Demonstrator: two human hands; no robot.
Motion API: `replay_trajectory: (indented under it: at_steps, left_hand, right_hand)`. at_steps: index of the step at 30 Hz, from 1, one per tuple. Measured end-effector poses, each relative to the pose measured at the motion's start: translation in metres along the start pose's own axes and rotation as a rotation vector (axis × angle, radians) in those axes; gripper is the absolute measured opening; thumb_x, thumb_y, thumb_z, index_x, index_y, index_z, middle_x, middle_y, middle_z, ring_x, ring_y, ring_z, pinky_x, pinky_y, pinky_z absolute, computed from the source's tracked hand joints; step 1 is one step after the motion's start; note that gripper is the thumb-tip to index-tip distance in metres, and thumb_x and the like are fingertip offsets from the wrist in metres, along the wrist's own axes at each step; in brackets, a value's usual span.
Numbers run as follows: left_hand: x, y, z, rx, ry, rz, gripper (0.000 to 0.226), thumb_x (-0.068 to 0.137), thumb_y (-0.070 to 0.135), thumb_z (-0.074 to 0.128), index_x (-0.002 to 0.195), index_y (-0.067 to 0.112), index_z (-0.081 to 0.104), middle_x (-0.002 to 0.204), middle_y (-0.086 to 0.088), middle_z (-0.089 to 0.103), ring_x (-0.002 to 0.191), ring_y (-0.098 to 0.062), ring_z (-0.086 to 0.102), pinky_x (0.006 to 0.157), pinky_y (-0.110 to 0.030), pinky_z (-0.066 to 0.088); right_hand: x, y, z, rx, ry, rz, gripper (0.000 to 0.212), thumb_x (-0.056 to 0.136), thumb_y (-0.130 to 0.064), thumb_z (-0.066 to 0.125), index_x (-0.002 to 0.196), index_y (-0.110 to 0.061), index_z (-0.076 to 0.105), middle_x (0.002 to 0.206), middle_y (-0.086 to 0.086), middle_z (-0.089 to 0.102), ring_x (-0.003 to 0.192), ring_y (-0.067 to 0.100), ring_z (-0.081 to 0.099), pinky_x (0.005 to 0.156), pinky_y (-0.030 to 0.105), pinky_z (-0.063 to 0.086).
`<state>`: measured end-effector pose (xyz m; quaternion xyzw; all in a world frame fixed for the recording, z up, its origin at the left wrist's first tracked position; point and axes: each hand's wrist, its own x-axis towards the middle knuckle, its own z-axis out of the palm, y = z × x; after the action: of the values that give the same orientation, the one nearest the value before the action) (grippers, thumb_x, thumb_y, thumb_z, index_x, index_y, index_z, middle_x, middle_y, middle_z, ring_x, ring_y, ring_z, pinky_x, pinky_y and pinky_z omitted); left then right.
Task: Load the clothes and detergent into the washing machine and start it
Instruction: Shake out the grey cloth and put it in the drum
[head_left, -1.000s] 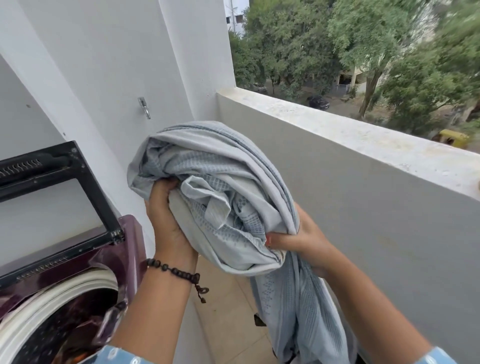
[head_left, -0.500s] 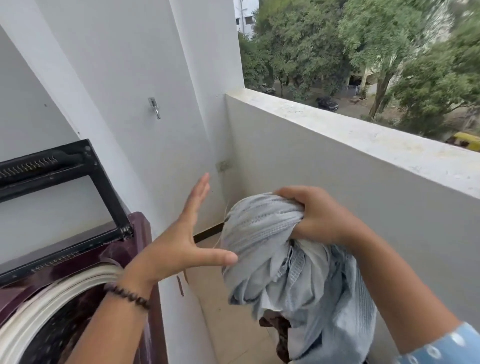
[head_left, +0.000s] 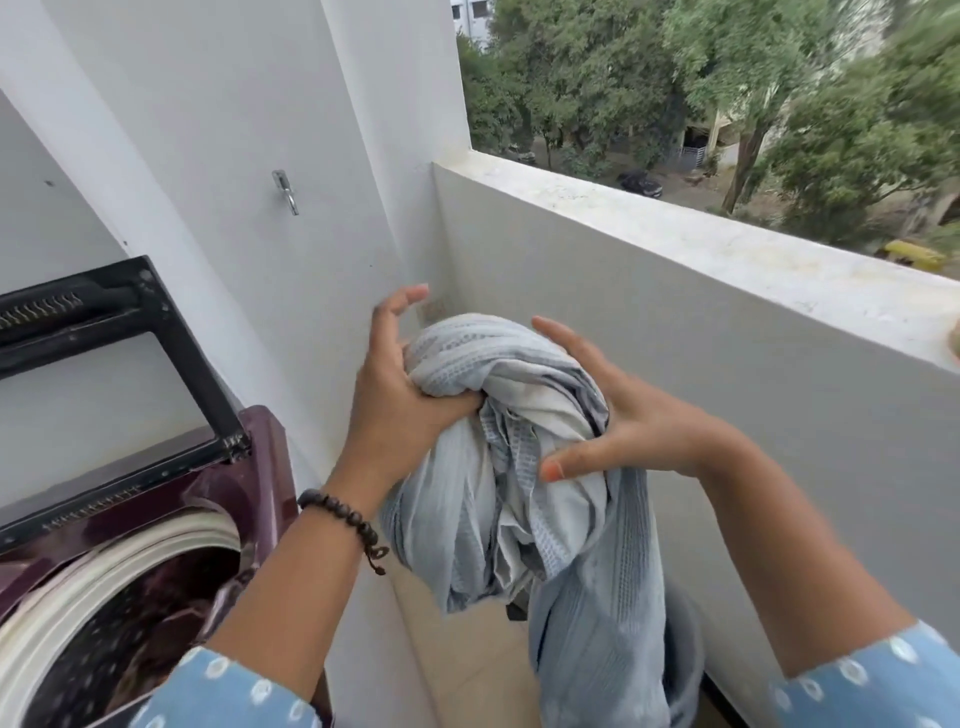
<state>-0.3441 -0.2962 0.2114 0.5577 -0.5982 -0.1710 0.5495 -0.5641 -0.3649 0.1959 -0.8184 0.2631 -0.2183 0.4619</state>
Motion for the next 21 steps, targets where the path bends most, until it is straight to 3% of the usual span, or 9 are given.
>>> replay_trajectory:
  at_steps: [2, 4, 7, 9, 11, 13, 15, 18, 21]
  left_hand:
    - [0.007, 0.003, -0.005, -0.134, 0.078, -0.01, 0.085, 0.061, 0.013, 0.081, 0.134, 0.025, 0.039, 0.096, -0.011, 0.068, 0.078, -0.019, 0.066, 0.075, -0.031, 0.054]
    - [0.013, 0.008, -0.005, -0.248, 0.157, -0.021, 0.081, 0.063, 0.005, 0.079, 0.132, 0.023, 0.04, 0.096, -0.006, 0.067, 0.08, -0.016, 0.065, 0.076, -0.031, 0.055]
    - [0.02, 0.018, -0.001, -0.45, 0.277, -0.039, 0.076, 0.067, -0.006, 0.076, 0.129, 0.02, 0.042, 0.091, 0.004, 0.068, 0.078, -0.01, 0.065, 0.076, -0.028, 0.055]
    - [0.023, 0.023, 0.003, -0.534, 0.342, -0.065, 0.071, 0.073, -0.013, 0.072, 0.129, 0.017, 0.042, 0.079, 0.013, 0.07, 0.072, -0.004, 0.064, 0.07, -0.022, 0.053]
    - [0.022, 0.024, 0.009, -0.563, 0.362, -0.079, 0.066, 0.078, -0.017, 0.066, 0.13, 0.013, 0.041, 0.07, 0.019, 0.07, 0.068, 0.001, 0.063, 0.066, -0.018, 0.051]
    - [0.018, 0.02, 0.01, -0.587, 0.334, -0.083, 0.067, 0.075, -0.013, 0.07, 0.13, 0.012, 0.04, 0.074, 0.019, 0.07, 0.071, 0.002, 0.064, 0.067, -0.017, 0.051]
    - [0.013, 0.009, 0.006, -0.588, 0.272, -0.097, 0.073, 0.066, 0.0, 0.078, 0.128, 0.015, 0.042, 0.092, 0.014, 0.071, 0.083, -0.001, 0.066, 0.073, -0.02, 0.052]
    - [0.006, -0.007, -0.001, -0.552, 0.092, -0.125, 0.083, 0.062, 0.014, 0.079, 0.136, 0.012, 0.041, 0.12, 0.0, 0.061, 0.104, -0.009, 0.064, 0.083, -0.024, 0.053]
    - [0.002, -0.017, -0.013, -0.392, -0.193, -0.149, 0.102, 0.062, 0.012, 0.081, 0.148, 0.018, 0.026, 0.134, 0.006, 0.053, 0.118, -0.006, 0.058, 0.091, -0.025, 0.052]
  right_hand:
    - [-0.002, 0.014, 0.005, 0.037, -0.005, 0.028, 0.12, 0.06, -0.043, 0.089, 0.15, -0.045, 0.008, 0.15, -0.027, 0.029, 0.138, -0.007, 0.031, 0.117, 0.031, 0.027]
    - [-0.003, 0.026, 0.01, 0.124, 0.005, 0.052, 0.122, 0.057, -0.043, 0.087, 0.15, -0.042, 0.009, 0.152, -0.024, 0.028, 0.138, -0.006, 0.032, 0.117, 0.033, 0.028]
    - [-0.002, 0.039, 0.019, 0.259, 0.037, 0.093, 0.117, 0.054, -0.04, 0.088, 0.149, -0.034, 0.022, 0.148, -0.013, 0.04, 0.133, 0.004, 0.044, 0.112, 0.037, 0.037]
    - [0.002, 0.043, 0.024, 0.3, 0.135, 0.104, 0.107, 0.052, -0.037, 0.089, 0.144, -0.031, 0.035, 0.138, -0.01, 0.052, 0.124, 0.007, 0.054, 0.103, 0.034, 0.045]
    - [0.006, 0.041, 0.023, 0.33, 0.273, 0.081, 0.088, 0.05, -0.029, 0.088, 0.13, -0.028, 0.051, 0.119, -0.012, 0.066, 0.109, 0.005, 0.063, 0.086, 0.023, 0.052]
    - [0.008, 0.034, 0.012, 0.352, 0.394, 0.024, 0.064, 0.051, -0.014, 0.084, 0.11, -0.027, 0.061, 0.099, -0.015, 0.073, 0.092, 0.003, 0.068, 0.073, 0.016, 0.051]
    - [0.008, 0.026, -0.003, 0.359, 0.484, -0.037, 0.052, 0.054, -0.006, 0.079, 0.101, -0.025, 0.066, 0.089, -0.015, 0.075, 0.084, 0.002, 0.069, 0.071, 0.019, 0.052]
    - [0.007, 0.012, -0.028, 0.26, 0.55, -0.1, 0.048, 0.06, -0.003, 0.082, 0.1, -0.026, 0.069, 0.09, -0.014, 0.075, 0.087, 0.006, 0.069, 0.076, 0.027, 0.056]
    - [0.005, -0.003, -0.048, 0.079, 0.532, -0.133, 0.043, 0.069, -0.001, 0.083, 0.103, -0.024, 0.071, 0.091, -0.009, 0.076, 0.085, 0.005, 0.068, 0.076, 0.027, 0.057]
